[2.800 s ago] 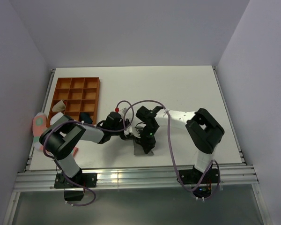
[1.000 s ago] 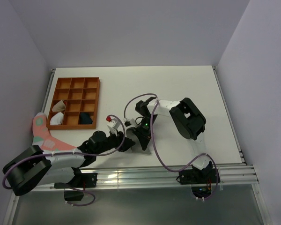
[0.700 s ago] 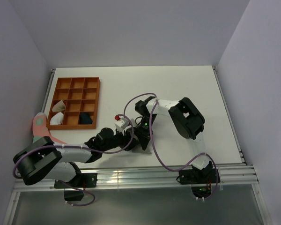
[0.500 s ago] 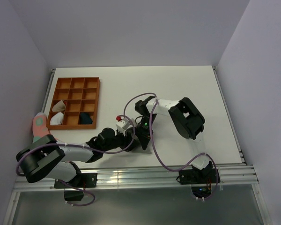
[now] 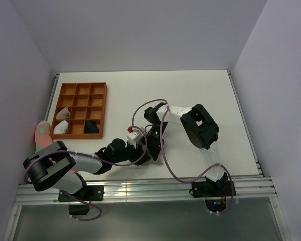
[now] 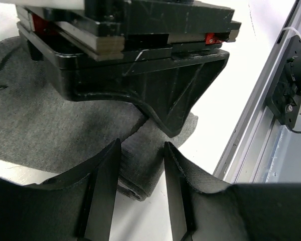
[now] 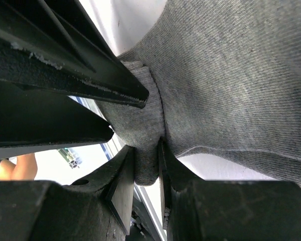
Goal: Roll the socks
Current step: Roll the sock at the center of the board.
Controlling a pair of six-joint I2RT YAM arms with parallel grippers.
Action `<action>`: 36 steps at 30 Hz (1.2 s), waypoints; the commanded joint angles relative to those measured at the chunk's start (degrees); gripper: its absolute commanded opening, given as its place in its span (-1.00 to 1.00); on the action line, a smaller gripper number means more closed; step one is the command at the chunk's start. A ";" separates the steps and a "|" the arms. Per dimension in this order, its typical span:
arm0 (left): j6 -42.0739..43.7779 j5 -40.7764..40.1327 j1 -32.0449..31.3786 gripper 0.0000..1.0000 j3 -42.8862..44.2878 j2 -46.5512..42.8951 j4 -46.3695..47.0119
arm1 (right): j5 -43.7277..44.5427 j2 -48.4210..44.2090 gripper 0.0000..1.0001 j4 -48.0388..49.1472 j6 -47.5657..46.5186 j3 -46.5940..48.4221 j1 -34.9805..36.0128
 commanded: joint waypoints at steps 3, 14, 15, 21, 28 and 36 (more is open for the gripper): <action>0.14 0.71 -0.88 -0.10 -0.04 0.73 3.06 | 10.26 2.15 -0.49 5.06 -1.35 0.73 -0.13; -1.96 -1.40 -2.29 -0.54 -0.03 3.46 2.00 | 10.70 1.63 -0.44 7.51 1.20 0.03 -0.05; -2.14 -1.92 -2.47 -0.66 -0.04 3.55 1.91 | 10.70 1.54 -0.43 7.69 1.29 -0.06 -0.13; -3.98 -3.50 -2.56 -0.95 -0.83 4.77 1.12 | 10.43 -0.04 -0.32 8.66 2.26 -0.94 -0.22; -7.06 -3.86 -2.56 -0.99 -2.50 7.24 4.46 | 10.00 -4.00 -0.14 9.80 4.45 1.34 -3.20; -7.50 -3.42 -2.56 -0.99 -3.90 7.24 6.05 | 9.73 -4.53 -0.03 14.11 11.13 7.48 -7.16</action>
